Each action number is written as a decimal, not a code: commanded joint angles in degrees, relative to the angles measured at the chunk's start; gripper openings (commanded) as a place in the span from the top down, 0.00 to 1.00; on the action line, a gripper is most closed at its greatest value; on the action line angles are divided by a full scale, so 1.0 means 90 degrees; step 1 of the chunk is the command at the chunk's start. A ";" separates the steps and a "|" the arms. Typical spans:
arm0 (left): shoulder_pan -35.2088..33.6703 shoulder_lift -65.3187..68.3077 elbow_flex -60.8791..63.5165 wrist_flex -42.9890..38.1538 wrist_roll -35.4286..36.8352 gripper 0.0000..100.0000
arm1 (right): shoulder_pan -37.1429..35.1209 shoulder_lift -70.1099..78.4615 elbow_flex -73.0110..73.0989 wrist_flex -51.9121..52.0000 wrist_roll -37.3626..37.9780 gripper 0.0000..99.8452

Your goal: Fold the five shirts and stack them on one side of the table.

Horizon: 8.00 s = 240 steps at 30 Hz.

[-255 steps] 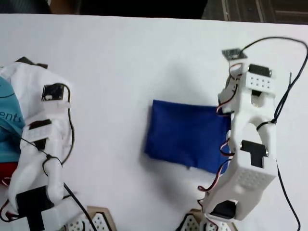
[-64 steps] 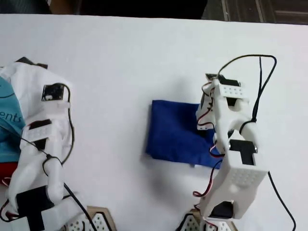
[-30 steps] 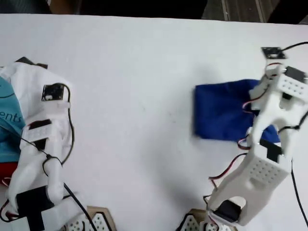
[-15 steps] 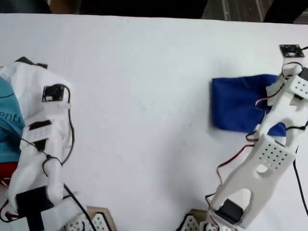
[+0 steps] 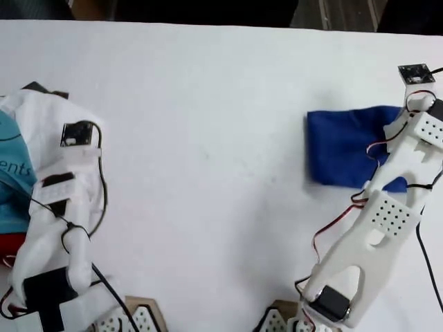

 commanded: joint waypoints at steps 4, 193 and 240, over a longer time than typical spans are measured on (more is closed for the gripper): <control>0.0049 -0.0264 -0.0005 -0.0098 0.0020 0.97 | 0.0044 -0.0083 -0.0293 0.0024 0.0049 0.98; 0.0244 0.0938 -0.3619 0.5851 -0.3643 0.97 | -0.6589 -0.2222 0.3565 -0.0542 -0.1944 0.67; 0.2774 0.0957 -0.3170 0.2217 -0.1856 0.71 | -0.1880 -1.0134 1.0354 0.0845 0.1504 0.98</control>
